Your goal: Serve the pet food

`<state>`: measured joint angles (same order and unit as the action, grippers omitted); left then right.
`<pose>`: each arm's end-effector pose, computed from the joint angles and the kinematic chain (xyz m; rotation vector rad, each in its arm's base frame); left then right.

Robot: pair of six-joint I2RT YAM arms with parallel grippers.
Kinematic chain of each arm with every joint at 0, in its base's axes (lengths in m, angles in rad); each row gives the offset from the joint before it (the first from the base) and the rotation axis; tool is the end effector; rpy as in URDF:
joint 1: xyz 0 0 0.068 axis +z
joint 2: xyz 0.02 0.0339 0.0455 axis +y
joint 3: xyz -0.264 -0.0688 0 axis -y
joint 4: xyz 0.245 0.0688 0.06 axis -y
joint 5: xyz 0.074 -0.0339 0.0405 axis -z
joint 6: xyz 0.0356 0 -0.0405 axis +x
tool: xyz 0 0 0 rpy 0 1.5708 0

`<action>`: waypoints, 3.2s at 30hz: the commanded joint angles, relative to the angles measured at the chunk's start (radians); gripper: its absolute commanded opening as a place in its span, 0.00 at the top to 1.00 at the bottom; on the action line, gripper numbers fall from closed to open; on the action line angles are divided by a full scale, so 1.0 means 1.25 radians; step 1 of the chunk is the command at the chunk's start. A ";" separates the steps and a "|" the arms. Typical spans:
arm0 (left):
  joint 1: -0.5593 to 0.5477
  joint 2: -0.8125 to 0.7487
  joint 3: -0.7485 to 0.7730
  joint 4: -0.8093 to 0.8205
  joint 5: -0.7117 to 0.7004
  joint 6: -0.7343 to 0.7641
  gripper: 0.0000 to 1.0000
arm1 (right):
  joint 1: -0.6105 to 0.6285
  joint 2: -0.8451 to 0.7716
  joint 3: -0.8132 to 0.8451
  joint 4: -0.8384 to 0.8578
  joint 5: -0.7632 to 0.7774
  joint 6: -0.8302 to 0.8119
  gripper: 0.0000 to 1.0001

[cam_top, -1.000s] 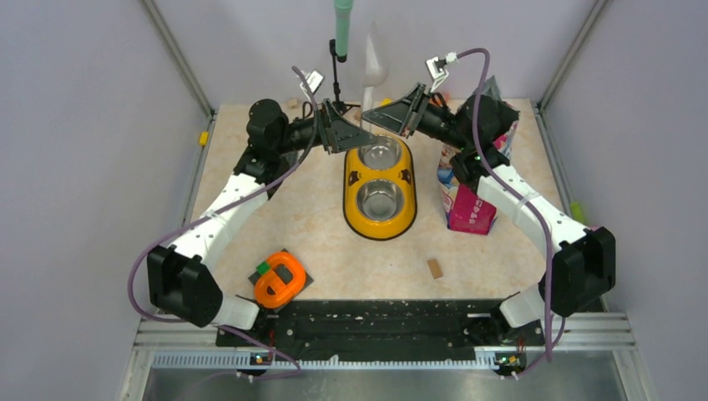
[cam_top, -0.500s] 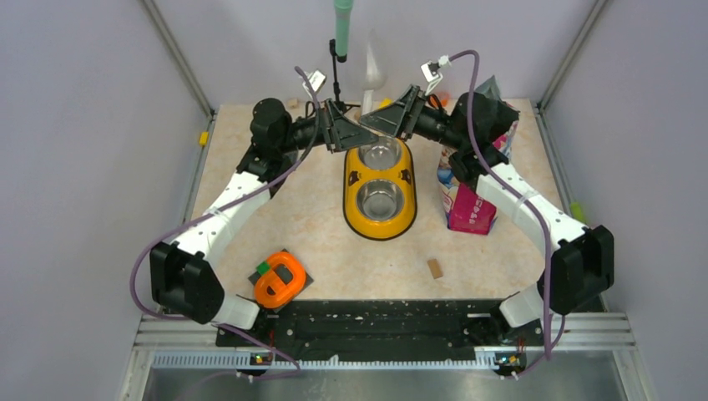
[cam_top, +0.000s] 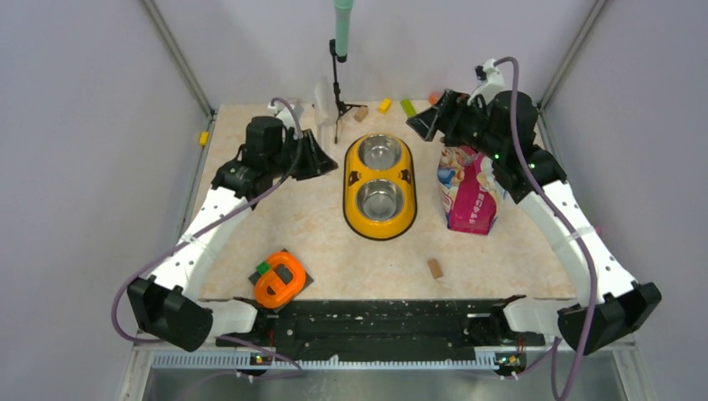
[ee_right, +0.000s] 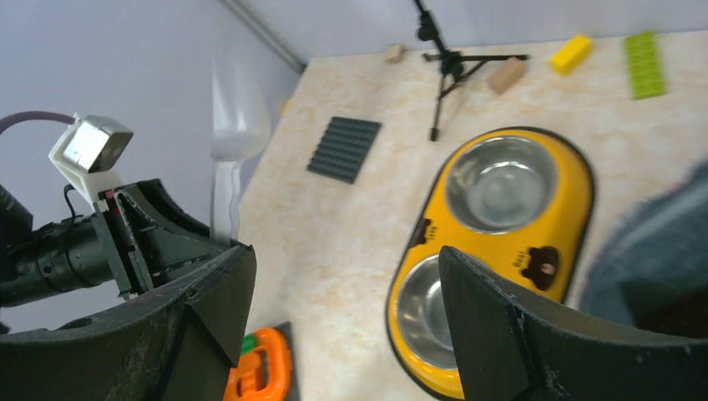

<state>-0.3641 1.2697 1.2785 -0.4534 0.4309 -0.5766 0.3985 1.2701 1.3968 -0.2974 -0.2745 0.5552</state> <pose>0.2584 -0.1144 0.3820 0.0660 2.1255 -1.0136 0.2580 0.1191 0.4377 -0.0685 1.8282 0.9256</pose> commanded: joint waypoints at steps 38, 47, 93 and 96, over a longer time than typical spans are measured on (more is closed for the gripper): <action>0.003 0.573 0.152 -0.001 -0.549 0.120 0.81 | -0.025 -0.078 -0.038 -0.143 0.156 -0.057 0.21; 0.007 0.592 0.160 -0.011 -0.514 0.102 0.52 | -0.025 -0.086 -0.023 -0.170 0.159 -0.070 0.21; -0.109 0.376 -0.293 0.597 -0.783 0.118 0.11 | -0.025 -0.123 -0.087 -0.172 0.142 -0.137 0.21; -0.102 0.427 -0.270 0.606 -0.780 0.127 0.08 | -0.024 -0.128 -0.108 -0.159 0.141 -0.142 0.21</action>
<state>-0.4992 1.7374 0.9012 0.2279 -0.5804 -0.4198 0.3717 1.1446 1.2808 -0.5491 -0.1017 0.4019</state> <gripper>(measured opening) 0.907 0.795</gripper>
